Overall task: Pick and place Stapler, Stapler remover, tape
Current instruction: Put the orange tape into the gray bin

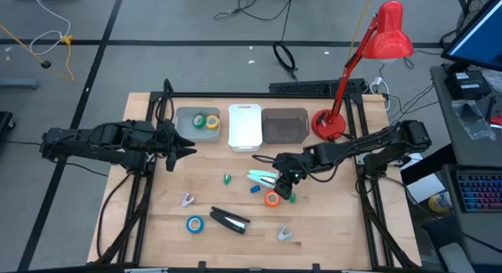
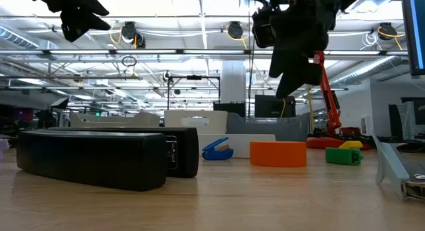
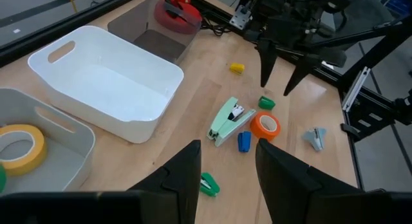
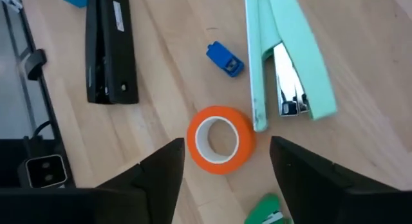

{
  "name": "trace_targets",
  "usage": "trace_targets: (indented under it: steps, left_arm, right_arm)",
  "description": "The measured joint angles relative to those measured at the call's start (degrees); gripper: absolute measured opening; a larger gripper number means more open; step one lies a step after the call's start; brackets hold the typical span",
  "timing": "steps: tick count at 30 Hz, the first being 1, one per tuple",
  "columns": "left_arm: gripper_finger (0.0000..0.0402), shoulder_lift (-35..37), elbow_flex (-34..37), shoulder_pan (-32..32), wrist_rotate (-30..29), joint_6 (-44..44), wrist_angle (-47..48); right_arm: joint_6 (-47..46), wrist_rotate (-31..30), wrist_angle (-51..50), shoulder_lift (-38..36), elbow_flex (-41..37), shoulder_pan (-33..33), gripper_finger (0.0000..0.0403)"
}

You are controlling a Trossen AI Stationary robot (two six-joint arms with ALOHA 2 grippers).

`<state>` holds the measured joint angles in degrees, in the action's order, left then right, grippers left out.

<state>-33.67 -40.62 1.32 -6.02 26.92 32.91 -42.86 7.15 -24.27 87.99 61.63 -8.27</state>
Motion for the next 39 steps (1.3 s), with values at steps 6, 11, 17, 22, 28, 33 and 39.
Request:
trace_targets:
  steps: [6, 11, 17, 22, 28, 33, 39]
  left_arm:
    - [0.0150, 0.0, 0.0, 0.0, 0.0, 0.0, 0.0]
    - [0.0150, 0.0, 0.0, 0.0, 0.0, 0.1, 0.0]
    - [0.0150, 0.0, 0.0, 0.0, 0.0, 0.2, 0.1]
    - [0.0150, 0.0, 0.0, 0.0, 0.1, 0.3, 0.0]
    - [0.0150, 0.0, 0.0, 0.0, 0.1, 0.6, 0.1]
    - [0.0150, 0.0, 0.0, 0.0, 0.2, 0.5, 0.1]
    - [0.0150, 0.0, 0.0, 0.0, 0.2, 0.6, 0.1]
  right_arm:
    - [-0.5, -1.2, -0.2, 0.0, 0.0, 0.0, 0.0221]
    - [-1.6, -1.1, -0.8, 2.3, -0.1, -0.1, 0.0228]
    - [-1.4, 3.2, 0.3, 7.2, -0.1, 0.0, 0.0225]
    - [-1.5, 6.1, 2.6, 9.9, -0.1, 0.4, 0.0225]
    - [-1.5, 6.6, 4.0, 12.7, 0.0, 0.3, 0.0222]
    - [-1.5, 6.4, 4.6, 14.3, 0.0, 0.3, 0.0220]
    - [-1.6, 6.4, 4.4, 15.9, 0.1, 0.3, 0.0210]
